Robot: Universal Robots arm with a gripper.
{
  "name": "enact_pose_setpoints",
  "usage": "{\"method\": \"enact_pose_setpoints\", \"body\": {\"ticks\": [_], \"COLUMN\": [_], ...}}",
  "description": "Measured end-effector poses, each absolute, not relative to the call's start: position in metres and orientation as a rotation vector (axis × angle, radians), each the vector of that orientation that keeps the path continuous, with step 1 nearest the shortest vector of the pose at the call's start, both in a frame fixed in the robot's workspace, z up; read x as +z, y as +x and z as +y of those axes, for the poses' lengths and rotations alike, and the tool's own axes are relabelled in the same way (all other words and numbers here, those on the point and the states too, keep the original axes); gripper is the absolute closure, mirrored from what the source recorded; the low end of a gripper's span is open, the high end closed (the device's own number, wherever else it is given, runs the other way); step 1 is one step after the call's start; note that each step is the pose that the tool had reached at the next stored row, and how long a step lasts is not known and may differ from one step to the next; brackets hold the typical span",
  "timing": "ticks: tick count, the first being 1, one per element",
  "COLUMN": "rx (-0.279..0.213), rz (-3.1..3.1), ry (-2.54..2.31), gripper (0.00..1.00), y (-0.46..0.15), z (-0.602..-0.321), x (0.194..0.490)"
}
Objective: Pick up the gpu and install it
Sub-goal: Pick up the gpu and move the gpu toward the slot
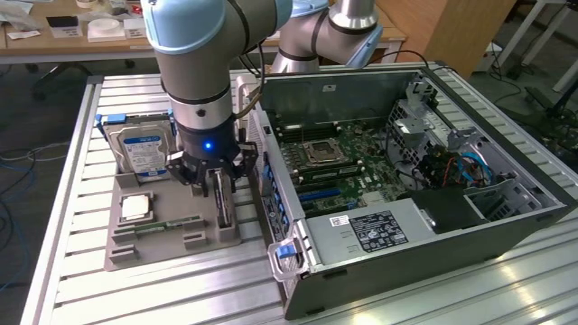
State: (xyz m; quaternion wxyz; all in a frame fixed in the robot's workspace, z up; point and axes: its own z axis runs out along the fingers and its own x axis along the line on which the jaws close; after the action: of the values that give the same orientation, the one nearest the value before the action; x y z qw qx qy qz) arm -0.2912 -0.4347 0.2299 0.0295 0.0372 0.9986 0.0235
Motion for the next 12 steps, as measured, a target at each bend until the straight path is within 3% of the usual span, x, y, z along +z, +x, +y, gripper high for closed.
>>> {"method": "enact_pose_setpoints", "body": {"ticks": [12], "rx": [0.072], "rz": [3.079], "ry": [0.114], "gripper": [0.49], "y": [-0.292], "z": [-0.4347], "x": [0.2299]}}
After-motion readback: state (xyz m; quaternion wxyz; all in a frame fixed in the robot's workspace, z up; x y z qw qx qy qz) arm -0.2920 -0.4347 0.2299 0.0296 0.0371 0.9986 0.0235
